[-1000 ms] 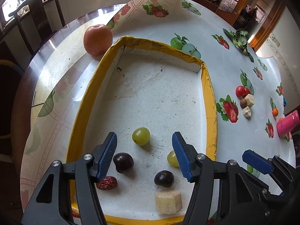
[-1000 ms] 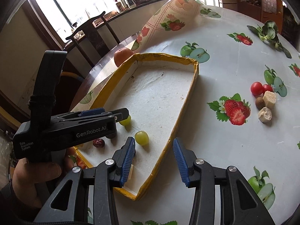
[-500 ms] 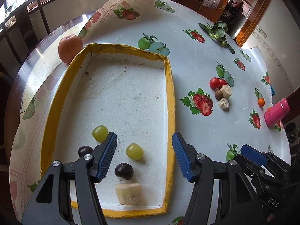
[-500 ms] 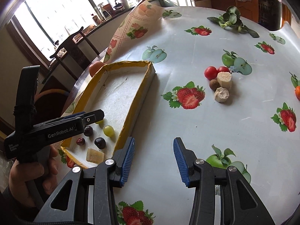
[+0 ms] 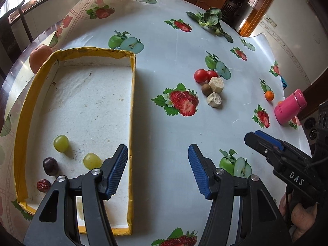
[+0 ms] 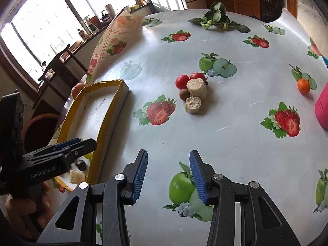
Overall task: Organize fruits
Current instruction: 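Move both tools back toward the remaining items beside the tray, then grasp the beige round biscuit with the left tool while the right tool grasps the beige block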
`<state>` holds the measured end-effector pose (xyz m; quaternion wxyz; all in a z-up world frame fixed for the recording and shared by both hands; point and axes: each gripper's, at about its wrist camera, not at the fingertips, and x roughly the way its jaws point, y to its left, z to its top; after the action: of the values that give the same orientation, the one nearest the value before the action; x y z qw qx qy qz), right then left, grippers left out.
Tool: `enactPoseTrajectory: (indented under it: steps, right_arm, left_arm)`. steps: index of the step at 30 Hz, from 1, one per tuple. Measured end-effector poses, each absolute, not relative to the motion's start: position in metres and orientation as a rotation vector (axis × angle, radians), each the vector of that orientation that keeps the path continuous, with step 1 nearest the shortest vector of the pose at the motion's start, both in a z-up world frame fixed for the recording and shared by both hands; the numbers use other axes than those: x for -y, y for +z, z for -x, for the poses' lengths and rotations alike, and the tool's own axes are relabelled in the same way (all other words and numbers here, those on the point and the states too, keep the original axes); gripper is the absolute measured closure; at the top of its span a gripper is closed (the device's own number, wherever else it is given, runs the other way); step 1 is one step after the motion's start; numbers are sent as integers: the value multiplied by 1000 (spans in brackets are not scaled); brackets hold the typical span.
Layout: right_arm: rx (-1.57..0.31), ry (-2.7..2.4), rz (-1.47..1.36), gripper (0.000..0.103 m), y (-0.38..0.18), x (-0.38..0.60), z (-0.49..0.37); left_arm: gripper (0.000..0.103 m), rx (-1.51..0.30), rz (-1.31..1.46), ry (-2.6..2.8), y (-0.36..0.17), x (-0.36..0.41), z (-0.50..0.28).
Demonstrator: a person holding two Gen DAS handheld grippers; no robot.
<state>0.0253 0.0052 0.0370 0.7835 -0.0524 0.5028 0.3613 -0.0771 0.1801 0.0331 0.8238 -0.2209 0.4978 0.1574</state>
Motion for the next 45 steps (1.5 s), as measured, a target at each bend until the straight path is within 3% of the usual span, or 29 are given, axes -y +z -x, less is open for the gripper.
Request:
enactPoseTrajectory:
  steps: [18, 21, 32, 34, 35, 36, 45]
  right_arm:
    - [-1087, 729, 108, 53, -7, -66, -141]
    - [-1099, 765, 76, 72, -12, -61, -146]
    - [-1027, 683, -70, 75, 23, 29, -128]
    - [-1033, 661, -89, 75, 24, 41, -124]
    - [-1036, 655, -100, 75, 25, 47, -122]
    - [-1038, 650, -113, 75, 25, 52, -120]
    - [-1030, 674, -129, 76, 40, 61, -95]
  left_arm:
    - [43, -1092, 499, 220, 6, -150, -12]
    - [43, -1097, 489, 203, 1, -144, -27]
    - [43, -1103, 423, 217, -23, -120, -87]
    - [52, -1101, 372, 240, -23, -115, -93]
    - [70, -1100, 355, 242, -24, -113, -94]
    - [73, -1103, 344, 233, -24, -111, -95]
    - [73, -1114, 351, 245, -13, -114, -56]
